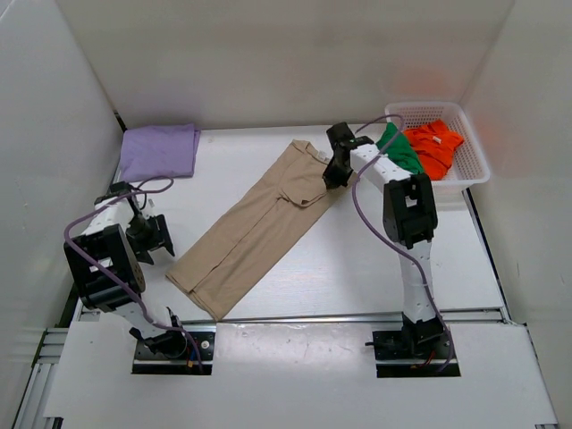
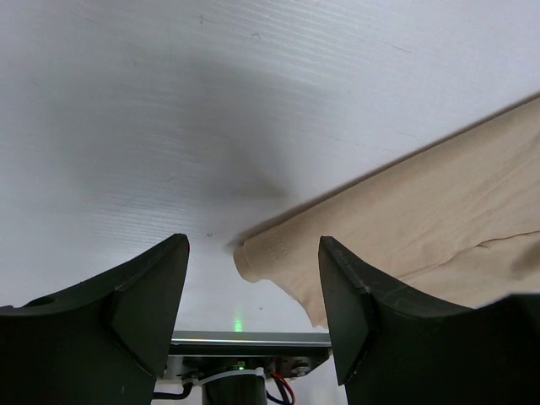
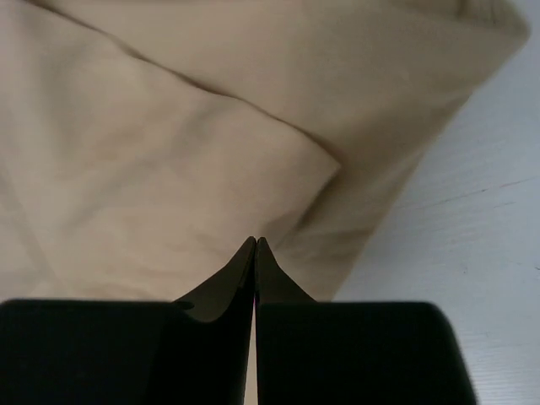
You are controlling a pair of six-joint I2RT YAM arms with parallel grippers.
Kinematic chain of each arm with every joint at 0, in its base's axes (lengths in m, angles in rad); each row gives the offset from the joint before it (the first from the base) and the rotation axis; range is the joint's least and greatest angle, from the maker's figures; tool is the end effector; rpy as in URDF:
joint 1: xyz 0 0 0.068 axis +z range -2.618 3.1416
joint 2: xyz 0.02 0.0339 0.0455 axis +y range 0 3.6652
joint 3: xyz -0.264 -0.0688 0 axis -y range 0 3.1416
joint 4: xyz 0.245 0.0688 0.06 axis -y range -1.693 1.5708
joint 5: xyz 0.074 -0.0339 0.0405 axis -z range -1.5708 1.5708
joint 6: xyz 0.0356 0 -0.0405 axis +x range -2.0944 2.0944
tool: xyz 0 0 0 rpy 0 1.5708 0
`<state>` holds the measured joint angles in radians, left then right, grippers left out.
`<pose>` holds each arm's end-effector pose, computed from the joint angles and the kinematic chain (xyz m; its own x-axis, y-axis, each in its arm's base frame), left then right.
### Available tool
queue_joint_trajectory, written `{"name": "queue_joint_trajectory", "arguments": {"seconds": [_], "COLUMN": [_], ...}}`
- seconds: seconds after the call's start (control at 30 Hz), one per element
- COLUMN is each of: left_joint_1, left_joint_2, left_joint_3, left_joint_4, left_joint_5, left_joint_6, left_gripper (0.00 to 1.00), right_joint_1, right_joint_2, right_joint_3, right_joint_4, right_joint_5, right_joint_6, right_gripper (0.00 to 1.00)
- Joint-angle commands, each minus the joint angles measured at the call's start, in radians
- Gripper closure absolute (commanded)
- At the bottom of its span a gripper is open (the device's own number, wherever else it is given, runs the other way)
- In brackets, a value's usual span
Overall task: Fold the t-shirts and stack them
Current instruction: Rotate the tshirt 90 degrees
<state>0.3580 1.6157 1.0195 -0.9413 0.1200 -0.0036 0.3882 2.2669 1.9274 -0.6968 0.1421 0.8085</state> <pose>0.2562 0.0913 0.1800 -0.9348 -0.3536 -0.0329 -0.3475 0.9300 -0.1198 0.4609 0.1831 0.1971 -0.7728 0.4575 -0.4399 0.3634 0.8872 0.2843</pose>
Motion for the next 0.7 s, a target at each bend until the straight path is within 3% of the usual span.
{"name": "queue_joint_trajectory", "arguments": {"seconds": [0.0,0.2,0.3,0.37,0.4,0.47,0.53,0.6,0.67], "left_joint_1": [0.004,0.004,0.004,0.004,0.004,-0.014,-0.03,-0.042,-0.076], "left_joint_2": [-0.08,-0.132,-0.142,-0.152,-0.152,-0.152,-0.143,-0.143,-0.158], "left_joint_3": [0.031,0.054,0.102,0.138,0.148,0.16,0.169,0.189,0.201], "left_joint_4": [-0.001,0.009,0.0,-0.001,-0.001,-0.01,-0.01,-0.01,-0.01], "left_joint_5": [0.001,-0.008,-0.008,-0.008,-0.008,-0.008,0.001,0.001,0.001], "left_joint_6": [0.004,0.004,0.004,0.004,0.004,0.004,0.004,0.004,0.004], "left_gripper": [0.26,0.26,0.26,0.25,0.25,0.25,0.25,0.24,0.24], "right_joint_1": [0.006,-0.003,-0.051,-0.086,-0.097,-0.106,-0.106,-0.097,-0.087], "right_joint_2": [0.035,0.19,0.363,0.452,0.453,0.48,0.462,0.393,0.202], "right_joint_3": [-0.027,0.088,0.397,0.508,0.509,0.527,0.565,0.539,0.339], "right_joint_4": [-0.073,-0.082,-0.054,0.09,0.313,0.463,0.641,0.649,0.62], "right_joint_5": [-0.045,-0.12,-0.165,-0.247,-0.271,-0.254,-0.269,-0.3,-0.309], "right_joint_6": [0.075,0.176,0.245,0.308,0.404,0.474,0.418,0.333,0.166], "right_gripper": [0.98,1.0,1.0,1.0,1.0,1.0,1.0,0.96,0.89]}}
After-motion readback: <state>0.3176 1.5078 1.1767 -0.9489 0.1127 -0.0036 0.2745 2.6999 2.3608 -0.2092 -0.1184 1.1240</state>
